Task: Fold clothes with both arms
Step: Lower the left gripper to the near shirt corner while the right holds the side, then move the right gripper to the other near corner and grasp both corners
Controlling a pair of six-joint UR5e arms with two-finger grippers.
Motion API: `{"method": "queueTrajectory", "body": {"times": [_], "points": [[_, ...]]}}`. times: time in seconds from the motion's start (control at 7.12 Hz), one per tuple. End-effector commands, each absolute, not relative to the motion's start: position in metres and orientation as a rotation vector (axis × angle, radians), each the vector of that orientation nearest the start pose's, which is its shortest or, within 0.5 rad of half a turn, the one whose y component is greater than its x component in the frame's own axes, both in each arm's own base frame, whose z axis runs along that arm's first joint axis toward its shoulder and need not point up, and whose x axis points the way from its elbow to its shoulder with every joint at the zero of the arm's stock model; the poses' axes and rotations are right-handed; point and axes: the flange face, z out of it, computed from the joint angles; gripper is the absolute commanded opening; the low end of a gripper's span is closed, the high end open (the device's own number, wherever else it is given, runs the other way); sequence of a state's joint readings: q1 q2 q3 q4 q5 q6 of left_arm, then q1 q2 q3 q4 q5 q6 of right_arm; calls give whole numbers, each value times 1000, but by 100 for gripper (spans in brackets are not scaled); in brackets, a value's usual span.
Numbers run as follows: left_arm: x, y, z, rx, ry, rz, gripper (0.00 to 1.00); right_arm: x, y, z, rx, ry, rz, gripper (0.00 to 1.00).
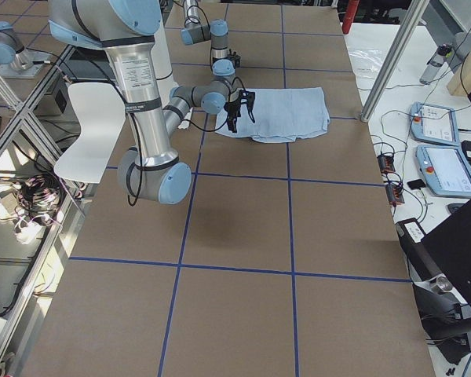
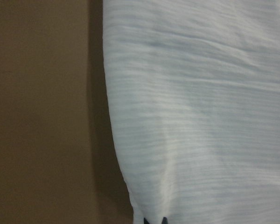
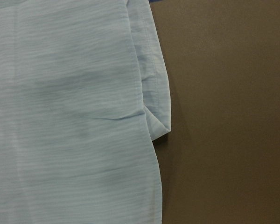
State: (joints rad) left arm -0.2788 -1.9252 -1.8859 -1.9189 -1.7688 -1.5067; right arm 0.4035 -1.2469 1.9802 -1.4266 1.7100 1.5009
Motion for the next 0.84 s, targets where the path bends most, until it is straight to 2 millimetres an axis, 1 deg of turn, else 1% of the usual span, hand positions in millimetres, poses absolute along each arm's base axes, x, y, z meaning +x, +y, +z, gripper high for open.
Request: {"method": "queueTrajectory", "body": {"times": [0.0,0.14,0.28,0.42,0.56,0.7], "points": [[536,-272,283,-20,1033,-122,0,-502,-284,285,-49,-898,478,99],[536,-272,282,-21,1034,-125,0,-514,-264,285,-126,-888,564,98],[536,-271,282,-30,1034,-137,0,-524,-251,281,-191,-884,648,96],[536,-271,280,-29,1038,-137,0,-538,-233,288,-246,-855,715,94],[535,-271,279,-28,1041,-136,0,-552,-236,286,-255,-847,792,91],[535,-270,278,-29,1043,-135,0,-562,-239,277,-238,-822,811,90]]}}
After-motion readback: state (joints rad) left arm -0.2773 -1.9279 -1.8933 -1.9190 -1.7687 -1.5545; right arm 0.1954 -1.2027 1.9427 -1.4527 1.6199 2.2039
